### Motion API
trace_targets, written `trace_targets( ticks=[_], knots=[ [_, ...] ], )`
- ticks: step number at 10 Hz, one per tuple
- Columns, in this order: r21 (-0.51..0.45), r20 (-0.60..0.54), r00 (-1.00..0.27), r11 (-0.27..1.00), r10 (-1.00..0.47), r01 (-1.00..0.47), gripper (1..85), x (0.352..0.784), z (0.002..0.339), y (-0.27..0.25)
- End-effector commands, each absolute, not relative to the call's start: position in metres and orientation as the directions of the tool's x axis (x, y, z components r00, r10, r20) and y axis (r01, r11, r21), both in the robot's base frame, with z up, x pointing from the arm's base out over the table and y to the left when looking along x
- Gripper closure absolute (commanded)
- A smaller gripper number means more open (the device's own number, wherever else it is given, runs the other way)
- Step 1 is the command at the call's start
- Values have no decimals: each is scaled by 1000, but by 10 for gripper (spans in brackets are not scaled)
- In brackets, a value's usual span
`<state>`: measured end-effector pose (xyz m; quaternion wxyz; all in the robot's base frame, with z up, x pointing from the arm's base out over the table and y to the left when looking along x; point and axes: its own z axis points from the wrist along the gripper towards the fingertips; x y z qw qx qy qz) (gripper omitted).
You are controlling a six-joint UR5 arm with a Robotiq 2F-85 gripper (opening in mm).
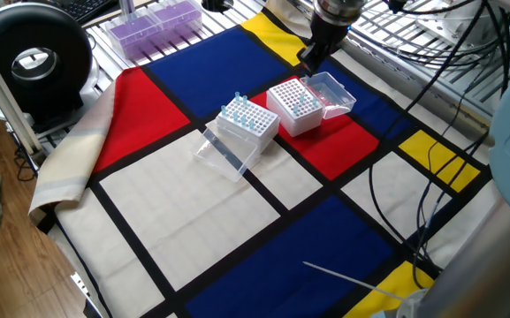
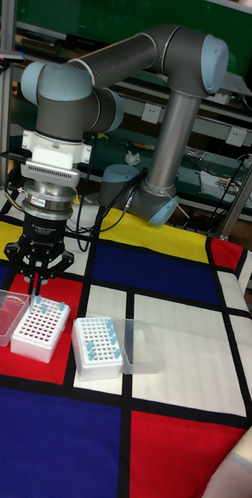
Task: Transfer all medium pipette tips from one holder to another
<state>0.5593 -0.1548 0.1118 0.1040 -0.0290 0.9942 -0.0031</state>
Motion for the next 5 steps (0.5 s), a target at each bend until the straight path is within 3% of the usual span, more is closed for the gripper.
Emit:
trace_targets(
  ticks=[1,5],
  knots=[
    [-6,-211,-976,999,-46,-46,847,558,113,-154],
    [-14,-206,-978,999,-45,-43,847,558,114,-155]
  ],
)
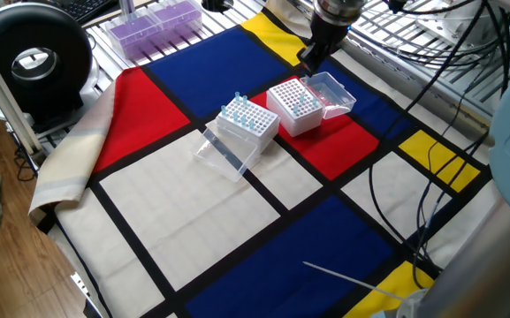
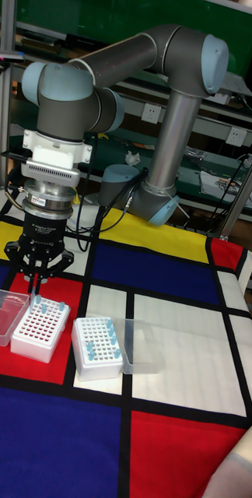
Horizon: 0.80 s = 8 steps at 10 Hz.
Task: Transfer all medium pipette tips from one holder to another
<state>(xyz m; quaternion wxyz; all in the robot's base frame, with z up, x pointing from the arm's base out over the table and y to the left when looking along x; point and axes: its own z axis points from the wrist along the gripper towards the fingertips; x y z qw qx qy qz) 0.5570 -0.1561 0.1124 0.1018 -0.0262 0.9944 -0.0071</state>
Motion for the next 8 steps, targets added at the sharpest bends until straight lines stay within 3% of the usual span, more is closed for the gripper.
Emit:
trace_targets(
  ticks=[1,8],
  knots=[
    [-14,-206,-978,999,-43,-42,847,558,114,-155],
    [-32,-199,-979,999,-40,-34,847,556,115,-156]
  ],
)
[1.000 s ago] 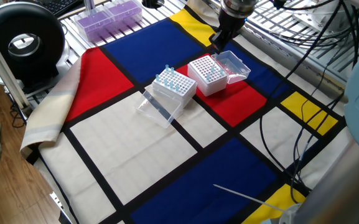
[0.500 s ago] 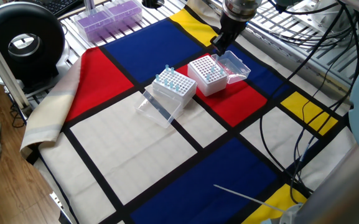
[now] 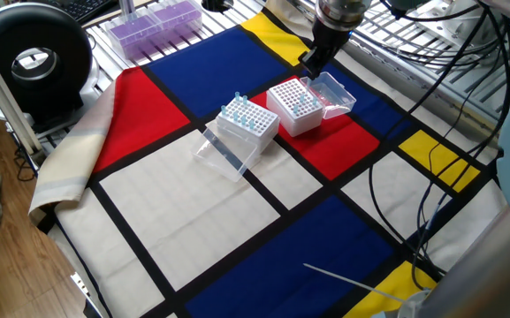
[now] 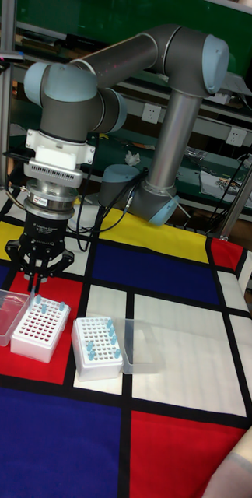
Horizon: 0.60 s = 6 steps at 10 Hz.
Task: Transfer all medium pipette tips from one holder to another
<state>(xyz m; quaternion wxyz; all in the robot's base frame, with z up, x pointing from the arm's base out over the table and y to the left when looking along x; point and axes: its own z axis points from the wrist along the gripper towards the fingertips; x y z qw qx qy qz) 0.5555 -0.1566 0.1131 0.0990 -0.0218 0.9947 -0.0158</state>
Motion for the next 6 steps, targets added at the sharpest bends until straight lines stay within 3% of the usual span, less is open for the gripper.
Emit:
trace_targets(
  ticks=[1,6],
  knots=[
    [-35,-196,-980,999,-40,-34,847,556,115,-156],
    [-34,-200,-979,999,-28,-22,847,556,115,-154]
  ],
)
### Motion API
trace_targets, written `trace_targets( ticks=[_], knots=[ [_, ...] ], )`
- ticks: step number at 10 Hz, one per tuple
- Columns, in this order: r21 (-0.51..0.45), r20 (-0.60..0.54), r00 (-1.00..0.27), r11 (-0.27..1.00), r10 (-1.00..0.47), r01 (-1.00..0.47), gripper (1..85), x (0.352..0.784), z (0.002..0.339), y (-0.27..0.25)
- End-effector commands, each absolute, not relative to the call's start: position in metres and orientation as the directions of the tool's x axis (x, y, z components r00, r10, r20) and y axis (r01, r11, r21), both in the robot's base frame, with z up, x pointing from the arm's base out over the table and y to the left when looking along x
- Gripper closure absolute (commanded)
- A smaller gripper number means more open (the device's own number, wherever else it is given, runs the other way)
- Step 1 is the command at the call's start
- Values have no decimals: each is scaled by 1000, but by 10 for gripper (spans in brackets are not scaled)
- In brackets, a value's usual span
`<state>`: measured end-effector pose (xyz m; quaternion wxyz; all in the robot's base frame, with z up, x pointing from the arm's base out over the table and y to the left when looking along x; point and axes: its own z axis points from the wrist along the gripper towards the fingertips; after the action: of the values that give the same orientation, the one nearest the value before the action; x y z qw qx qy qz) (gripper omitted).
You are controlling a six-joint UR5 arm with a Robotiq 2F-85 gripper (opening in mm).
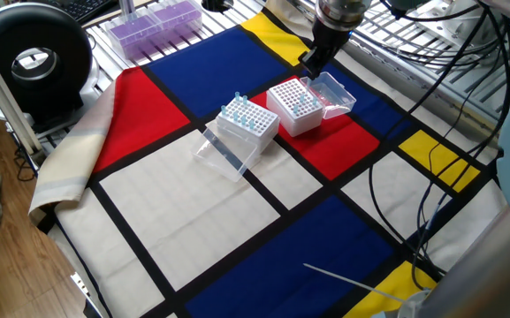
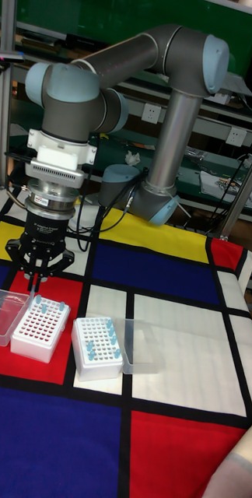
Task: Transfer all medium pipette tips from one holder to another
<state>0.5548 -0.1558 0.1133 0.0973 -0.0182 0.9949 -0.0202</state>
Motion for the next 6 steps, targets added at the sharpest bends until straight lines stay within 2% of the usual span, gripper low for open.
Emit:
trace_targets(
  ticks=[1,6],
  knots=[
    [-34,-200,-979,999,-27,-21,847,556,115,-153],
    [-42,-196,-981,999,-11,-2,847,556,117,-147]
  ],
)
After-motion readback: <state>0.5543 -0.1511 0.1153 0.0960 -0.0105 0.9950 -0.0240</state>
